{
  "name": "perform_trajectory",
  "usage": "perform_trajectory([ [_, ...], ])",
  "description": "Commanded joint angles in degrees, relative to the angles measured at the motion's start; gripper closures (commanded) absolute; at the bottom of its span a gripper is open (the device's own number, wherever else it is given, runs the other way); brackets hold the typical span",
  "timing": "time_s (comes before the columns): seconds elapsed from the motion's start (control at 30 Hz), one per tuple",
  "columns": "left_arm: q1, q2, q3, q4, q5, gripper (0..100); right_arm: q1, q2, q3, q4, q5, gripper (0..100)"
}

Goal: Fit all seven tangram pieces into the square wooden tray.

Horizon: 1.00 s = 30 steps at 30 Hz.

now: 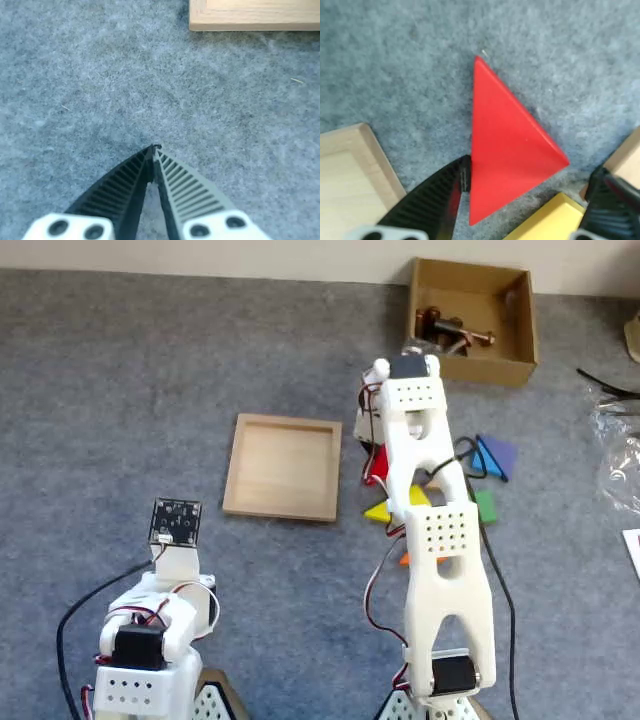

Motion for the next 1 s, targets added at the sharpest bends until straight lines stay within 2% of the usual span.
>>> perform_trajectory([
  [0.0, 1.01, -0.40, 1.10, -0.18, 0.35, 99, 0.31, -0.84, -3.12, -0.57, 0.79, 68.4],
  [0.13, 1.01, -0.40, 1.10, -0.18, 0.35, 99, 0.31, -0.92, -3.12, -0.57, 0.79, 73.9],
  [0.7, 1.01, -0.40, 1.10, -0.18, 0.35, 99, 0.57, -0.84, -3.12, -0.48, 0.79, 73.8],
  [0.97, 1.01, -0.40, 1.10, -0.18, 0.35, 99, 0.57, -0.92, -3.12, -0.22, 4.75, 73.8],
])
